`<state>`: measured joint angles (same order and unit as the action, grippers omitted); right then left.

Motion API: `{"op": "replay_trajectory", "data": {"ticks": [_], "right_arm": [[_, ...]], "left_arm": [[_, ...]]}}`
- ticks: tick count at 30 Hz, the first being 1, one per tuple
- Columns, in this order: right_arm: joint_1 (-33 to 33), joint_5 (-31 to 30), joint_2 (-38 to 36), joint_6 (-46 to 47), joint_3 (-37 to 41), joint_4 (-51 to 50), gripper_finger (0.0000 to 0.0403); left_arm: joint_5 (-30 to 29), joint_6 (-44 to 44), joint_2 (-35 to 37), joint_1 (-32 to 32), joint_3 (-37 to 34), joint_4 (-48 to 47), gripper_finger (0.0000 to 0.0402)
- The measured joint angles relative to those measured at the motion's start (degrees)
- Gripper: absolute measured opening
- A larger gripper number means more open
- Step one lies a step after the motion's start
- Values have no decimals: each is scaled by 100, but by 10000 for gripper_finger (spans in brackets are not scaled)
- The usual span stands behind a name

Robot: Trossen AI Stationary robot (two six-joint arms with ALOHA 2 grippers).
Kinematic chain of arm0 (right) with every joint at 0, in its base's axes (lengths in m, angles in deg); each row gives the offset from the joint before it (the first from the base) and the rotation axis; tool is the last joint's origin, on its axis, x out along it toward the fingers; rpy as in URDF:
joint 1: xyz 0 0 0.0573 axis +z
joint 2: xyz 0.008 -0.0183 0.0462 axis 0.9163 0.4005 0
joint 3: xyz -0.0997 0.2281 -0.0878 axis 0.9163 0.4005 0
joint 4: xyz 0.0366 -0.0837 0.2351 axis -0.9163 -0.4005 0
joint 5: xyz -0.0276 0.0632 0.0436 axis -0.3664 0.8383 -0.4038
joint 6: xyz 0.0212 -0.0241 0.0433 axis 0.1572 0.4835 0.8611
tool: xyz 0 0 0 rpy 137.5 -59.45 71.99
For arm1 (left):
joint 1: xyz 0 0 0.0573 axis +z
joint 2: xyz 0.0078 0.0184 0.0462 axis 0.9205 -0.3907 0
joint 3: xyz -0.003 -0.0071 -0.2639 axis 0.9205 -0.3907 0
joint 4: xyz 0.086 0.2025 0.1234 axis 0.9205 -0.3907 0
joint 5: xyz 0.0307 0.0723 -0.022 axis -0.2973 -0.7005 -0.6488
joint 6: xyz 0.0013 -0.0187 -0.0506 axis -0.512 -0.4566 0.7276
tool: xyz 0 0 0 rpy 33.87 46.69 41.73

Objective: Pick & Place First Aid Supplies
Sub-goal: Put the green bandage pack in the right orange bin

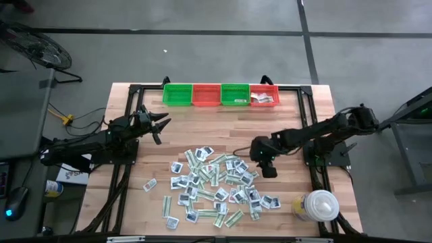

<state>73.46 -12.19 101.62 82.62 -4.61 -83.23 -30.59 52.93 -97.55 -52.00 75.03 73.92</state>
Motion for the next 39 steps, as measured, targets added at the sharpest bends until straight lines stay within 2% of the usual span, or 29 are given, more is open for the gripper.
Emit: {"op": "replay_trajectory", "data": {"ticks": [6,26,30,36,39], "right_arm": [[408,-418,0,-299,73,59,119],[660,-375,968,-269,45,839,116],[654,-380,1048,-269,36,847,87],[649,-364,1098,-288,41,975,12],[638,-362,1104,-244,47,954,7]], "left_arm": [[0,0,0,-1,-1,0,122],[0,0,0,-2,-2,0,122],[0,0,-1,-1,0,0,122],[0,0,-2,0,-2,0,122],[0,0,-1,-1,-2,0,122]]}}
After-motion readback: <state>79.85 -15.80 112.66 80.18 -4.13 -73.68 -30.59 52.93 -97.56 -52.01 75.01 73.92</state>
